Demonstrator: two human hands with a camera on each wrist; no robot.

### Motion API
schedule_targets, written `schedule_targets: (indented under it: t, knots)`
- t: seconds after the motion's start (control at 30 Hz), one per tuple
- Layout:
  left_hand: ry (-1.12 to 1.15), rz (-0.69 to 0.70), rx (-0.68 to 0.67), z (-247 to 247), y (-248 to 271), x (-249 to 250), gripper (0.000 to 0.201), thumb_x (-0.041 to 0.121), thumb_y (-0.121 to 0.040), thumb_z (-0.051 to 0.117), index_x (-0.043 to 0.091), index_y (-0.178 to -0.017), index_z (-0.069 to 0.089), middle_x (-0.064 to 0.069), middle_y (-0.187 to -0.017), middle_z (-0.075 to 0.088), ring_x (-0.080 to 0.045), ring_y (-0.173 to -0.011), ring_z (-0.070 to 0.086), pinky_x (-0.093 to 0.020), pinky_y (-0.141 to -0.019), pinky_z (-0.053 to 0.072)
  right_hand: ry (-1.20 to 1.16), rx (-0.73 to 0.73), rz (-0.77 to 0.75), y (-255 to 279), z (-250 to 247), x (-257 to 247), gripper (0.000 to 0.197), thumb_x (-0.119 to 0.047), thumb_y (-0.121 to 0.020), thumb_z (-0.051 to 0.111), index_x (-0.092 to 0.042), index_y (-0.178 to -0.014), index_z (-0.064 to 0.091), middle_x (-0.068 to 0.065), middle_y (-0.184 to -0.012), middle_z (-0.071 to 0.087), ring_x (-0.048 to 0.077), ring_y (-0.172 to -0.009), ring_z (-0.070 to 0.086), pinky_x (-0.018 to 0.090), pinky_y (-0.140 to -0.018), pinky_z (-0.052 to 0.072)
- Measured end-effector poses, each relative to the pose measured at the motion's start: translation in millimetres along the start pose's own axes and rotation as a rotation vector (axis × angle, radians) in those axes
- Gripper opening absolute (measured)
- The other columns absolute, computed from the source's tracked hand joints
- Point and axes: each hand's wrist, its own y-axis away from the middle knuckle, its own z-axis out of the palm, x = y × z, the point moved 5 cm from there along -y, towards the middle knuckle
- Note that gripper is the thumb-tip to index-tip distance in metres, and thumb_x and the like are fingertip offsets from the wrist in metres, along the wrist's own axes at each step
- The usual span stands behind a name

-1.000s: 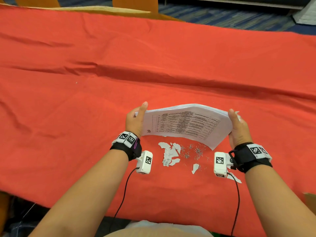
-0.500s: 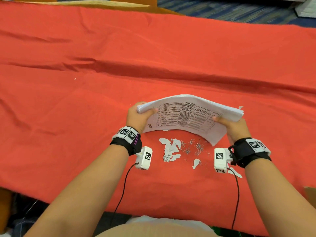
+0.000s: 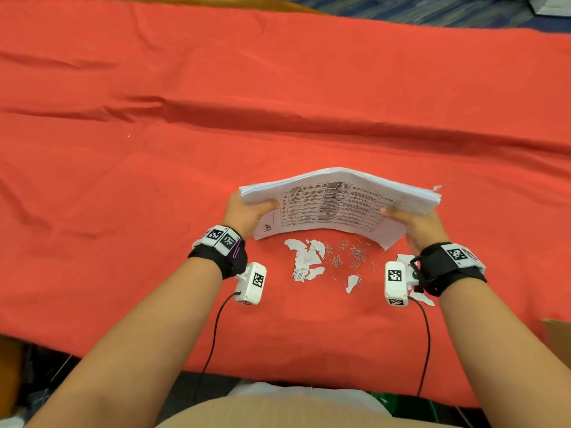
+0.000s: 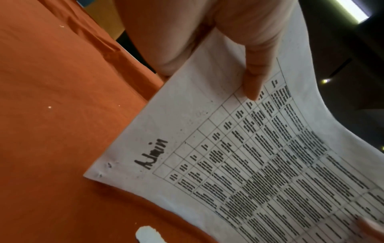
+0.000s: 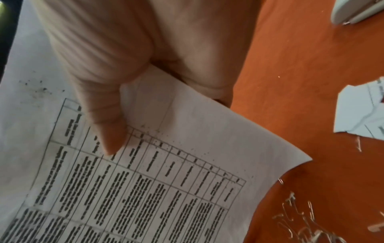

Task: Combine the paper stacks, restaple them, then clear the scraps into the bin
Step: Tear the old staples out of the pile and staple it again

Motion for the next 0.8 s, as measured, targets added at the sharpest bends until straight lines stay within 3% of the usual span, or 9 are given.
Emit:
schedule_targets:
  t: [0.1, 0.23, 0.33, 0.47, 0.63, 0.73, 0.8]
  knots:
    - [-0.017, -0.013, -0.013, -4.9, -0.2, -2.9, 0.029, 0.000, -0.069, 0.079, 0.021, -0.085, 0.070, 0.002, -0.090, 0.073, -0.012, -0.083, 0.068, -0.025, -0.078, 0.054, 0.040, -0.032, 0.009, 4.3, -5.1, 0.2, 0.083, -0.035, -0.034, 0.093, -0.012, -0.109, 0.068, 0.016, -0.117, 0.069, 0.031, -0.111, 0.064, 0.048, -0.097, 0.049]
    - [-0.054, -0.054, -0.052, -2.3, 6.4, -15.2, 0.032, 0.000, -0.067, 0.081, 0.020, -0.089, 0.068, -0.002, -0.096, 0.072, -0.018, -0.091, 0.068, -0.031, -0.084, 0.053, 0.041, -0.037, 0.070, 12.7, -0.4, 15.5, 0.087, -0.042, -0.020, 0.094, -0.018, -0.100, 0.070, 0.013, -0.115, 0.070, 0.025, -0.105, 0.067, 0.043, -0.095, 0.051]
    - [-0.023, -0.065, -0.037, -0.1, 6.0, -14.7, 0.031, -0.001, -0.069, 0.079, 0.019, -0.090, 0.068, -0.002, -0.096, 0.072, -0.018, -0.092, 0.068, -0.032, -0.084, 0.054, 0.040, 0.003, 0.064, 12.5, -0.6, 14.3, 0.081, -0.033, -0.026, 0.094, -0.018, -0.102, 0.070, 0.014, -0.117, 0.069, 0.030, -0.110, 0.064, 0.047, -0.097, 0.049]
    - [-0.041, -0.078, -0.023, -3.3, 3.7, -16.4, 0.032, -0.001, -0.068, 0.080, 0.017, -0.091, 0.068, -0.002, -0.097, 0.072, -0.019, -0.092, 0.068, -0.033, -0.084, 0.053, 0.058, 0.009, 0.082, 15.8, -2.1, 15.7, 0.085, -0.036, -0.027, 0.094, -0.017, -0.106, 0.069, 0.011, -0.115, 0.070, 0.027, -0.109, 0.065, 0.045, -0.094, 0.050]
    - [-0.081, -0.097, -0.021, 1.2, 11.1, -20.9, 0.029, 0.009, -0.072, 0.080, 0.020, -0.094, 0.066, -0.005, -0.104, 0.070, -0.023, -0.099, 0.067, -0.035, -0.088, 0.052, 0.149, 0.022, 0.123, 17.0, -0.8, 23.6, 0.054, 0.004, -0.067, 0.077, -0.007, -0.118, 0.062, 0.011, -0.118, 0.068, 0.026, -0.110, 0.063, 0.050, -0.103, 0.045]
    - [-0.121, -0.030, -0.026, 7.4, 11.8, 6.5, 0.025, 0.007, -0.074, 0.077, 0.015, -0.097, 0.067, -0.003, -0.096, 0.070, -0.020, -0.089, 0.067, -0.033, -0.084, 0.053, 0.188, 0.092, 0.124, 11.9, -12.4, 8.6, 0.046, 0.001, -0.068, 0.078, -0.012, -0.111, 0.066, 0.007, -0.113, 0.069, 0.023, -0.106, 0.064, 0.046, -0.099, 0.048]
    - [-0.153, 0.051, -0.066, 14.4, 12.5, 33.6, 0.024, 0.006, -0.076, 0.075, 0.011, -0.098, 0.069, -0.004, -0.094, 0.071, -0.021, -0.087, 0.067, -0.032, -0.082, 0.054, 0.277, 0.175, 0.058, 7.1, -25.3, -15.5, 0.061, -0.009, -0.065, 0.080, -0.008, -0.122, 0.058, 0.006, -0.115, 0.064, 0.024, -0.109, 0.060, 0.038, -0.096, 0.049]
